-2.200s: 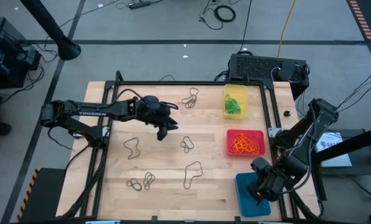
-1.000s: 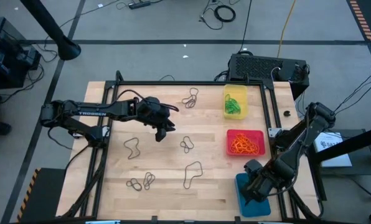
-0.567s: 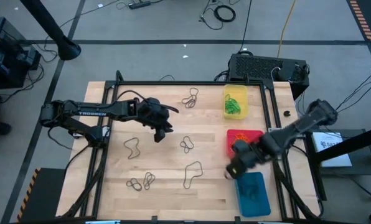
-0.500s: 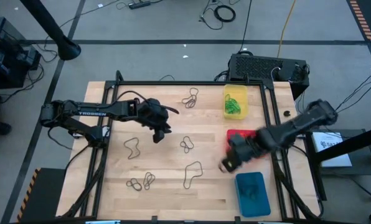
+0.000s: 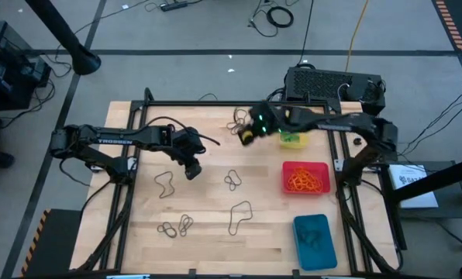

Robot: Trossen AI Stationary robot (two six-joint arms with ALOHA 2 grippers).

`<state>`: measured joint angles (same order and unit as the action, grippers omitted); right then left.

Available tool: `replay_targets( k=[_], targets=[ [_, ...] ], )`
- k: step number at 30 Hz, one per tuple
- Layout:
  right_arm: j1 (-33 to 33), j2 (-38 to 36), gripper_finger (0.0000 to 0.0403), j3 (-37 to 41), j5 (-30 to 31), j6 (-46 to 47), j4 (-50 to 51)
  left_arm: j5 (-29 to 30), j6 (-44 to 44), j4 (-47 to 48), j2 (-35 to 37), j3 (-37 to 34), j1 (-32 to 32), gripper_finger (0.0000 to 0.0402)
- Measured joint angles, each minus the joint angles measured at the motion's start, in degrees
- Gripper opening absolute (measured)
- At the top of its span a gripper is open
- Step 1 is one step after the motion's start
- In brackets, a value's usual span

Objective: Sort rubber bands into baskets
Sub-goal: Put the violet rubber band into the blue bin

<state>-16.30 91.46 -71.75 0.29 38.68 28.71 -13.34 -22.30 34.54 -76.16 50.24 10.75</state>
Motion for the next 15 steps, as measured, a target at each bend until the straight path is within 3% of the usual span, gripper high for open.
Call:
replay_targets(
  k=[7, 10, 15],
  targets=[
    [-10.5, 9.1, 0.0091, 0.0, -3.1, 0.1, -14.2, 0.0, -3.3, 5.8, 0.7, 0.0, 0.0, 0.0113],
    [-13.0, 12.8, 0.0091, 0.0, -6.8, 0.6, -18.9, 0.2, -4.6, 8.9, 2.3, 0.0, 0.2, 0.0113],
    [-15.3, 17.4, 0.0091, 0.0, -5.8, 1.2, -21.1, 3.6, -8.9, 9.7, 5.2, 0.0, 0.3, 0.0113]
  ],
)
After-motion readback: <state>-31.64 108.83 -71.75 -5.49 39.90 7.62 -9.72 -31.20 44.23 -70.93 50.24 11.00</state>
